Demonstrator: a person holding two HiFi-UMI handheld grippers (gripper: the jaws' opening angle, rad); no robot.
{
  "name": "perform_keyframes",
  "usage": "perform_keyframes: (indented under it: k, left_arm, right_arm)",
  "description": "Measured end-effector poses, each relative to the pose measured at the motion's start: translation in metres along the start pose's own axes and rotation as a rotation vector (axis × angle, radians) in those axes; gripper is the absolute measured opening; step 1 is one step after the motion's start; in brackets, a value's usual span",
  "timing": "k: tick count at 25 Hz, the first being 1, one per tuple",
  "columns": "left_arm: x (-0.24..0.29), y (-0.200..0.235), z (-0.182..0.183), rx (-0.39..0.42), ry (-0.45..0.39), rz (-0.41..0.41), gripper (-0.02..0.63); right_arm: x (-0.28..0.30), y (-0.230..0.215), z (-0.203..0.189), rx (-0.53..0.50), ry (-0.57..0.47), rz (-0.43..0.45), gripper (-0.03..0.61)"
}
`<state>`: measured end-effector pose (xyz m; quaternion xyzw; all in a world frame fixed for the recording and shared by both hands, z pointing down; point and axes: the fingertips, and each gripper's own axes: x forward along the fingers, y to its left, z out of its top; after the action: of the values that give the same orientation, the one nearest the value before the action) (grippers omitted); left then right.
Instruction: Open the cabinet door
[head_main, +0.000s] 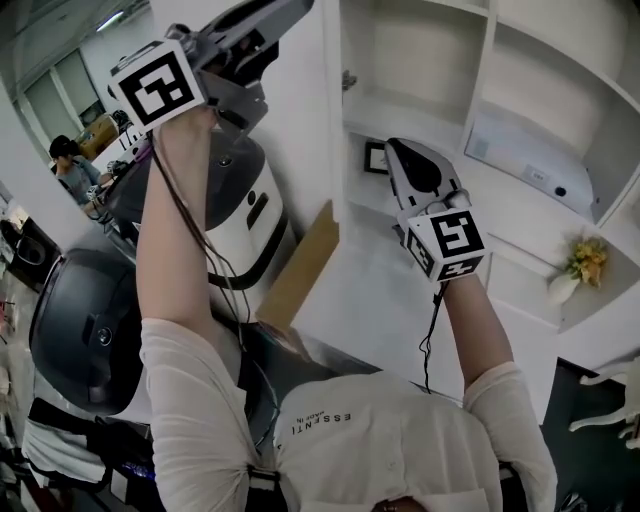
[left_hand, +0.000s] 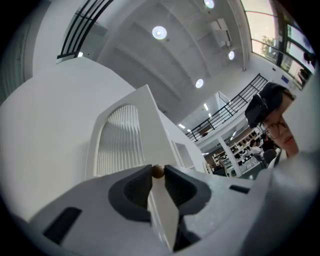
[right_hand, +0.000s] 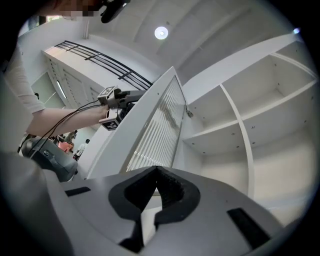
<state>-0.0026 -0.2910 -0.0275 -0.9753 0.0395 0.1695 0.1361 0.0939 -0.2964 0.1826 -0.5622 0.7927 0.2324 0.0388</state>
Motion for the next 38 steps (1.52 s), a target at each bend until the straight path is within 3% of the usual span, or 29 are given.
perform_keyframes:
  k: [3, 8, 13, 19, 25, 35, 38]
  left_arm:
    - [-0.042, 0.013, 0.015, -0.001, -0.037, 0.0, 0.08]
    - [-0.051, 0.034, 0.01, 0.003, -0.059, 0.03, 0.08]
    - [-0.089, 0.053, 0.022, 0.004, -0.079, 0.107, 0.073]
    - [-0.117, 0.085, 0.021, -0.058, -0.124, 0.171, 0.064]
    - [-0.115, 0.076, 0.027, -0.036, -0.155, 0.157, 0.067]
    - [-0.124, 0.076, 0.031, -0.008, -0.216, 0.272, 0.067]
    - [-0.126, 0.067, 0.03, 0.032, -0.212, 0.314, 0.067]
  right_arm:
    - [0.02, 0.031, 0.009, 0.008, -0.036, 0.041, 0.014]
    - [0.042, 0.034, -0.012, 0.053, -0.033, 0.099, 0.014]
    - [0.063, 0.065, -0.013, 0.053, -0.052, 0.152, 0.014]
    - [0.075, 0.075, -0.014, 0.049, -0.083, 0.167, 0.014]
    - [0.081, 0.072, -0.022, 0.068, -0.068, 0.151, 0.014]
    - [0.069, 0.061, -0.039, 0.11, -0.056, 0.124, 0.014]
    - [0.064, 0.06, -0.035, 0.096, -0.068, 0.126, 0.014]
